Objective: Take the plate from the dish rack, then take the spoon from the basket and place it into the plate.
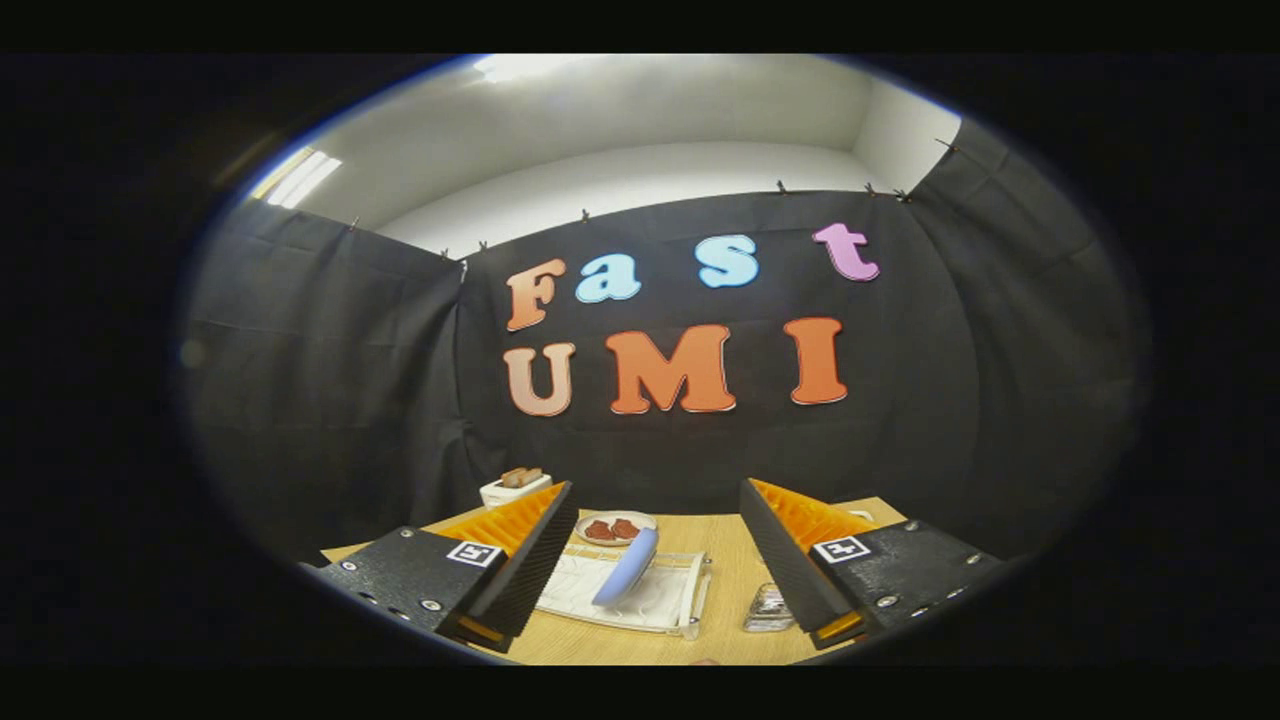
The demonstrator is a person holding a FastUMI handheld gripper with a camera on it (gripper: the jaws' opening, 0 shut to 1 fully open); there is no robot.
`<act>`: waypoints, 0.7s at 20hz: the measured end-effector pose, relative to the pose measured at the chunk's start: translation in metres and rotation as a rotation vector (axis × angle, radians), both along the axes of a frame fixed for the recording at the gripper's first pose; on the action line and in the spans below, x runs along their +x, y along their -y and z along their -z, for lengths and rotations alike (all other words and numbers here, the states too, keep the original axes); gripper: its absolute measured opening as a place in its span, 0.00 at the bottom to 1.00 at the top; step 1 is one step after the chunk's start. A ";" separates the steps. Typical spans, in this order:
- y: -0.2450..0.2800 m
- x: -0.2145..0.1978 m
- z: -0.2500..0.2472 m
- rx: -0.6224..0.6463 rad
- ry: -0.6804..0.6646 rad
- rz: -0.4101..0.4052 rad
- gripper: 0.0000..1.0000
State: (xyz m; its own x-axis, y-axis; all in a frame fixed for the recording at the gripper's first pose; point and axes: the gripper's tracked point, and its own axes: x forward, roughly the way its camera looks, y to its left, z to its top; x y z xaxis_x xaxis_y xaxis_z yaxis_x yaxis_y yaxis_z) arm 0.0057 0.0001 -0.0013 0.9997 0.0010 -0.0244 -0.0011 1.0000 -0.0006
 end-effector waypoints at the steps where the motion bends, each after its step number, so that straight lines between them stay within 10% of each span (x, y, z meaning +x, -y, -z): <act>1: -0.002 0.001 0.001 0.000 -0.010 -0.005 0.97; 14: -0.025 0.056 0.056 0.106 -0.346 -0.079 0.96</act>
